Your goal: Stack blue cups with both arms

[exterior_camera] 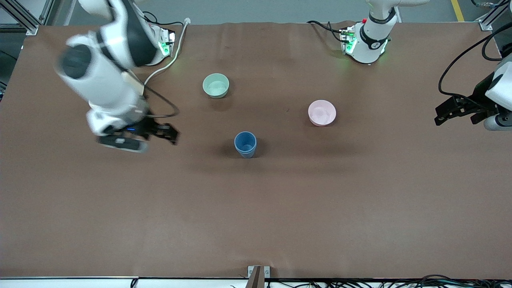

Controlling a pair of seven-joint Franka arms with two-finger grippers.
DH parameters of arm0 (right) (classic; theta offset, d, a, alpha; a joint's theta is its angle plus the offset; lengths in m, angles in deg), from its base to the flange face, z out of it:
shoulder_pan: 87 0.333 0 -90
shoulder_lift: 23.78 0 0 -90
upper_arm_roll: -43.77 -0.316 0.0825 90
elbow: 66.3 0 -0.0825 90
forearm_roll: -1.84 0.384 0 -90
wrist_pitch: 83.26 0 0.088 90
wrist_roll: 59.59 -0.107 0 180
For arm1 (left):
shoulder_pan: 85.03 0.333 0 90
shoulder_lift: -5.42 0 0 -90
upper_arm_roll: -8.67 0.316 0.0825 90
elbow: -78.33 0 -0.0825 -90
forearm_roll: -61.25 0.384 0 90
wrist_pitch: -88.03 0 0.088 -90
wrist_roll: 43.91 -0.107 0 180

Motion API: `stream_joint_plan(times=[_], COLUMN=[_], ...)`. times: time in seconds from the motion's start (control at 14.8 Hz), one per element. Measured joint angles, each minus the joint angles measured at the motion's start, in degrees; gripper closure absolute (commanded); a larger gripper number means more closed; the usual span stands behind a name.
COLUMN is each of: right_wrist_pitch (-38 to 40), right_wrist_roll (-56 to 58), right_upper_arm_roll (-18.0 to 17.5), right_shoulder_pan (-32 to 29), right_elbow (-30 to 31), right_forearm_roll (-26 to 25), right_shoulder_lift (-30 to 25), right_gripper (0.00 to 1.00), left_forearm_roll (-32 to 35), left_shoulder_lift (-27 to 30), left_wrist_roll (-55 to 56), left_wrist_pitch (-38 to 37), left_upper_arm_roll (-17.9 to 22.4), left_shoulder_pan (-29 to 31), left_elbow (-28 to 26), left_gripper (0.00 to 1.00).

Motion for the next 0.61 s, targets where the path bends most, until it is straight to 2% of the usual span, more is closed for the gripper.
stream_joint_plan(times=[0.2,0.47,0.61], right_wrist_pitch=[4.8,7.9,11.9], right_wrist_roll=[7.8,16.6,21.6], right_upper_arm_roll=[0.2,0.2,0.2], right_shoulder_pan=[-9.6,-18.8,-22.2], right_elbow=[0.3,0.0,-2.8], right_forearm_roll=[-0.1,-0.6,-0.6], right_shoulder_lift=[-4.6,-6.4,-6.8], right_gripper=[0.00,0.00,0.00], left_forearm_roll=[0.0,0.0,0.0], left_shoulder_lift=[0.0,0.1,0.1], left_wrist_roll=[0.0,0.0,0.0], left_wrist_pitch=[0.0,-0.2,-1.1], left_upper_arm_roll=[0.0,-0.1,-0.2], left_shoulder_pan=[0.0,-0.2,-0.2], left_elbow=[0.3,1.9,2.2], left_gripper=[0.00,0.00,0.00])
